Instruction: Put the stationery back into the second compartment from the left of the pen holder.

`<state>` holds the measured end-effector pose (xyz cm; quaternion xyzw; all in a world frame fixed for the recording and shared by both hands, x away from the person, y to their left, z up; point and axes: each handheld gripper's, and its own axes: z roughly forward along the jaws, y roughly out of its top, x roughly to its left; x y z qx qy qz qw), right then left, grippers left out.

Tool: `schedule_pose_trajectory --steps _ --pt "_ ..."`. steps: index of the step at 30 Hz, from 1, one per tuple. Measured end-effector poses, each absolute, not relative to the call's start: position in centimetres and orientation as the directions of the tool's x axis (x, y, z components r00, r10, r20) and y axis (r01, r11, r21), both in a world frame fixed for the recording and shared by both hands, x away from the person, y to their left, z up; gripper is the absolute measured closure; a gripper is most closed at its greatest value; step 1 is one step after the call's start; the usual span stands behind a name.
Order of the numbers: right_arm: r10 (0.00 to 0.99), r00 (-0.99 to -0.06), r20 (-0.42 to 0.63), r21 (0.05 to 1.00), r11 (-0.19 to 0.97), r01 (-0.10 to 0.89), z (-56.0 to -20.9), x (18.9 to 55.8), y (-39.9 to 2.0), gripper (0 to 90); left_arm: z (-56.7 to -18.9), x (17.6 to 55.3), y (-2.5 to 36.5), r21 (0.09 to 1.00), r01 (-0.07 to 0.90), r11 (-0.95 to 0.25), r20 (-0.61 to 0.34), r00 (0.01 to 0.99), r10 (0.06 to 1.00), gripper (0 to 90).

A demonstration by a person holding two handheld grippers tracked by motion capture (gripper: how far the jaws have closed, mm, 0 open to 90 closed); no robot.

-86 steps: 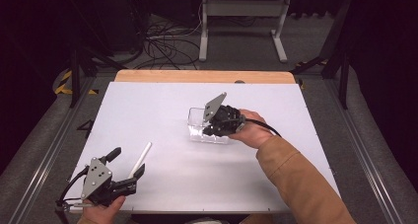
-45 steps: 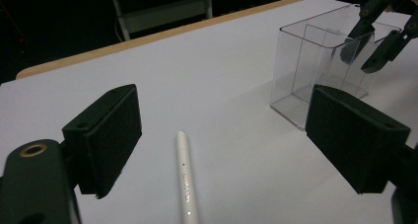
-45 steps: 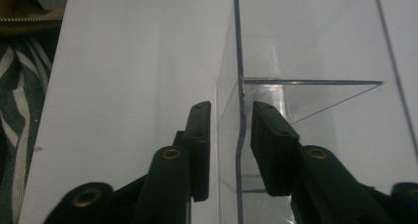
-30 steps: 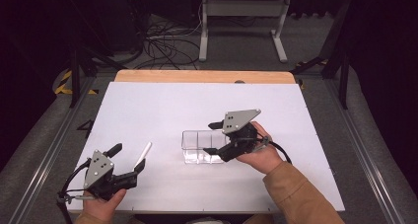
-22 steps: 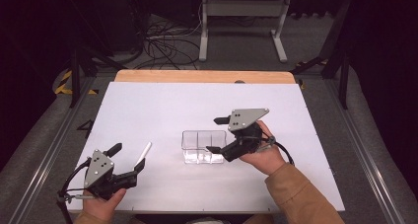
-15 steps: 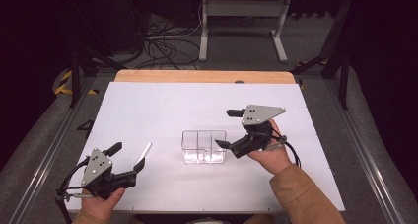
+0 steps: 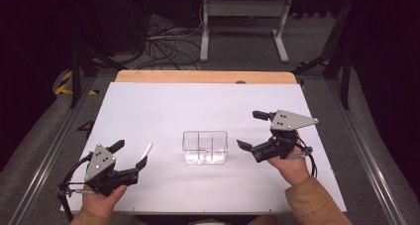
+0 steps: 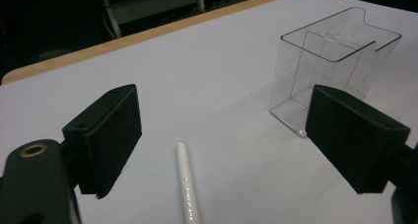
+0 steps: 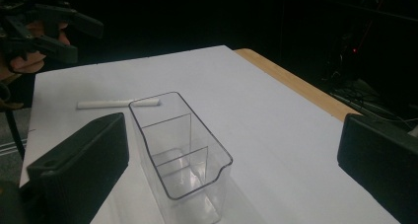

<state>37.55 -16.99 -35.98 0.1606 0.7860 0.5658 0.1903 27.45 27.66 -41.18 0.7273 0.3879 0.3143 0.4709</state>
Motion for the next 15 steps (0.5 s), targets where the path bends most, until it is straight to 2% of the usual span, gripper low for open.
schedule_pose_trajectory --steps 5,8,11,15 --pt "0.546 -0.825 -0.145 0.946 0.321 0.046 -36.4 36.2 -17.6 0.0 -40.8 27.7 27.7 0.921 0.286 -0.266 0.092 0.505 0.858 15.2" --pt "0.568 -0.813 -0.131 0.962 0.27 0.033 -36.9 35.3 -18.2 0.0 -40.6 27.8 27.8 0.919 0.294 -0.264 0.087 0.503 0.86 15.2" --pt "0.589 -0.802 -0.096 0.98 0.196 0.027 -37.4 34.4 -19.2 0.0 -40.5 27.9 27.9 0.917 0.299 -0.263 0.085 0.499 0.862 15.1" --pt "0.59 -0.807 -0.033 0.985 0.156 0.074 -38.1 34.1 -20.1 0.0 -40.3 28.0 28.0 0.914 0.31 -0.26 0.079 0.493 0.866 15.1"
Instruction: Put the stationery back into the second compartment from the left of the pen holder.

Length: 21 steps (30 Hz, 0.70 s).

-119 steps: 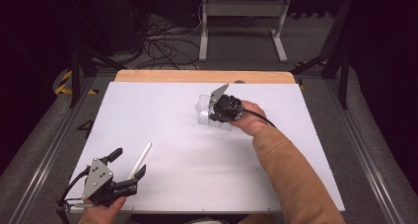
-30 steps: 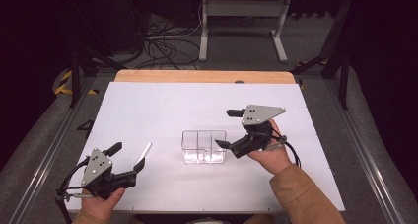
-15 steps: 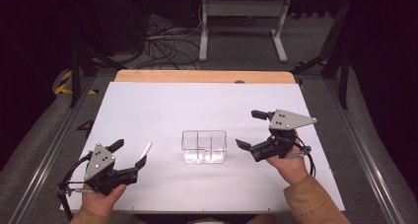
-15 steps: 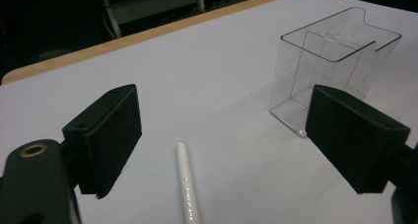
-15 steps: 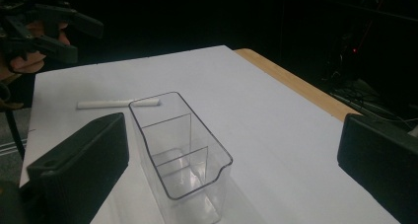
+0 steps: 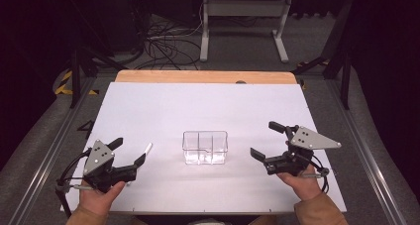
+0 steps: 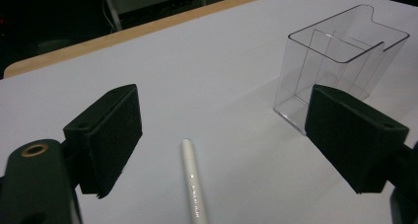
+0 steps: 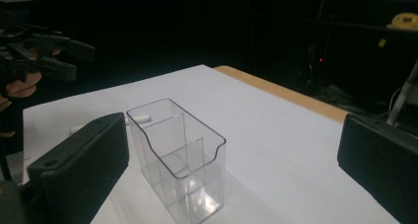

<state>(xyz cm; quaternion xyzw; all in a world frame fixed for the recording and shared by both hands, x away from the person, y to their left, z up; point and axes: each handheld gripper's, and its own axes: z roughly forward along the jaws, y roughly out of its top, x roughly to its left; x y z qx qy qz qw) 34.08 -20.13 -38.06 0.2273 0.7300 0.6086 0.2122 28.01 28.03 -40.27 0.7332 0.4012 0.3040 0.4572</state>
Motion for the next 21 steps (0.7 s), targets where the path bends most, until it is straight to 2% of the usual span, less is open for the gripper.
schedule_pose_trajectory --steps 4,9,12,16,21 --pt "0.592 -0.806 0.016 0.983 0.137 0.12 -38.9 33.8 -21.0 0.0 -40.0 28.3 28.1 0.905 0.324 -0.274 0.087 0.491 0.867 15.1" --pt "0.614 -0.789 0.006 0.966 0.2 0.163 -39.9 32.9 -20.7 0.0 -39.9 28.8 27.9 0.896 0.348 -0.277 0.077 0.493 0.866 15.1" --pt "0.628 -0.778 -0.028 0.963 0.225 0.147 -40.4 32.4 -20.7 0.2 -39.8 29.1 27.8 0.887 0.36 -0.29 0.081 0.497 0.864 15.1" --pt "0.668 -0.741 -0.065 0.947 0.276 0.166 -41.0 32.2 -20.4 5.1 -39.5 29.4 27.5 0.876 0.38 -0.296 0.078 0.494 0.866 15.1" --pt "0.688 -0.722 -0.067 0.956 0.252 0.151 -41.2 32.0 -20.7 9.7 -38.9 30.0 27.3 0.864 0.402 -0.303 0.071 0.498 0.865 15.0"
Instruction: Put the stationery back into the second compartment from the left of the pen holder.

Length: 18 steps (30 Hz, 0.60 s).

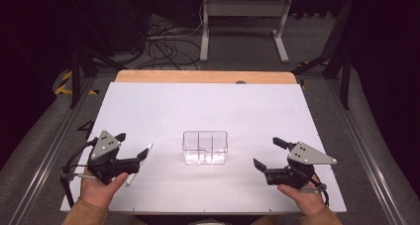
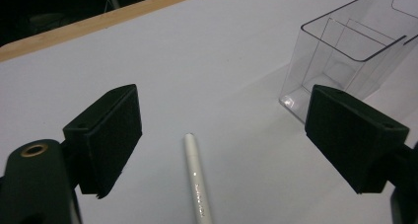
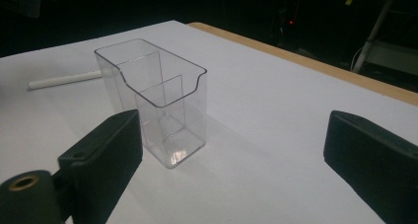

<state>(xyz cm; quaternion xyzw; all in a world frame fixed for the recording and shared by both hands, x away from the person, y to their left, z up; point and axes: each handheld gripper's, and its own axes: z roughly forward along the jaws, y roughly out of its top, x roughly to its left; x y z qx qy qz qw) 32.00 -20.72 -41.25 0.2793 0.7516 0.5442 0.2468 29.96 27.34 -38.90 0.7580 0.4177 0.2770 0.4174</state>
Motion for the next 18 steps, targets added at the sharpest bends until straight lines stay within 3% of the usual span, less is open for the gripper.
schedule_pose_trajectory --steps 3,12,18 --pt "0.689 -0.722 -0.063 0.96 0.239 0.145 -41.4 32.0 -21.0 17.2 -38.7 30.1 27.3 0.858 0.406 -0.315 0.08 0.5 0.863 14.9" --pt "0.691 -0.721 -0.049 0.955 0.245 0.17 -41.8 32.5 -21.2 13.5 -38.5 31.4 27.3 0.82 0.464 -0.336 0.064 0.508 0.859 14.7" --pt "0.71 -0.702 -0.054 0.96 0.23 0.159 -41.7 32.2 -21.4 16.7 -38.7 31.8 27.3 0.787 0.5 -0.363 0.068 0.513 0.856 14.6"
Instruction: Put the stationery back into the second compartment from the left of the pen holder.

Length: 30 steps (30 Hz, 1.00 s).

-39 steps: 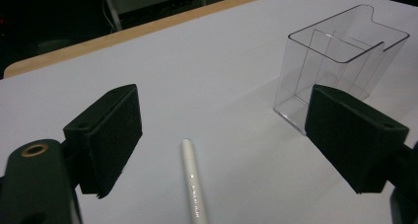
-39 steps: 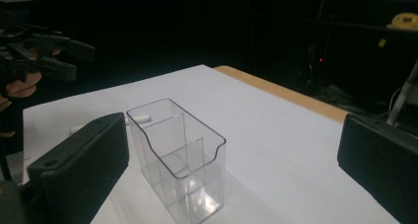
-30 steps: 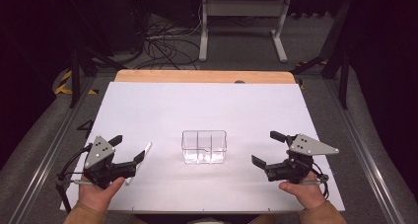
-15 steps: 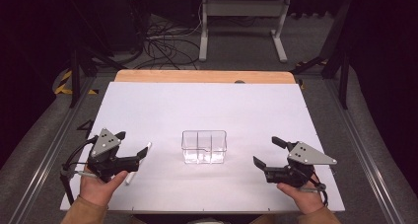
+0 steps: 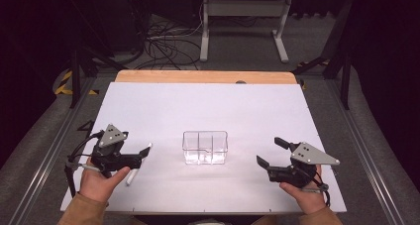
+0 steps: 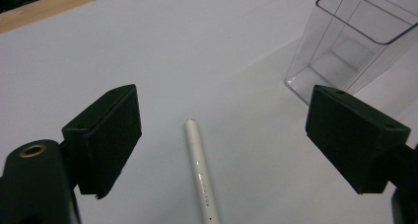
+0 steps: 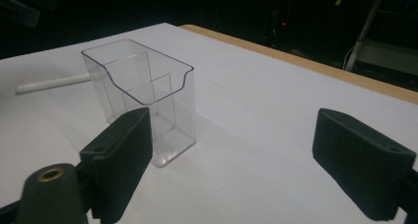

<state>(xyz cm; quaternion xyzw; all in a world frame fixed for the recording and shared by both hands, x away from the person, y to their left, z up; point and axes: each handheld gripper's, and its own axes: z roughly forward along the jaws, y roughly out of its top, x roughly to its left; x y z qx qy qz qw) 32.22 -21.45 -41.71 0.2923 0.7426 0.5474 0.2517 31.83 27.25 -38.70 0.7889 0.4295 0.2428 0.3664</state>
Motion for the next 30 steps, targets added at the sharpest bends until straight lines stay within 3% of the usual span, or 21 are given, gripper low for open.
schedule_pose_trajectory --steps 17,30 --pt "0.702 -0.712 -0.022 0.957 0.221 0.189 -41.4 32.5 -21.0 22.0 -39.1 34.2 27.6 0.617 0.709 -0.341 -0.016 0.445 0.895 17.3" --pt "0.706 -0.708 -0.011 0.953 0.221 0.206 -41.6 32.7 -21.3 22.3 -40.3 35.5 27.0 0.499 0.762 -0.412 0.077 0.434 0.897 20.1"
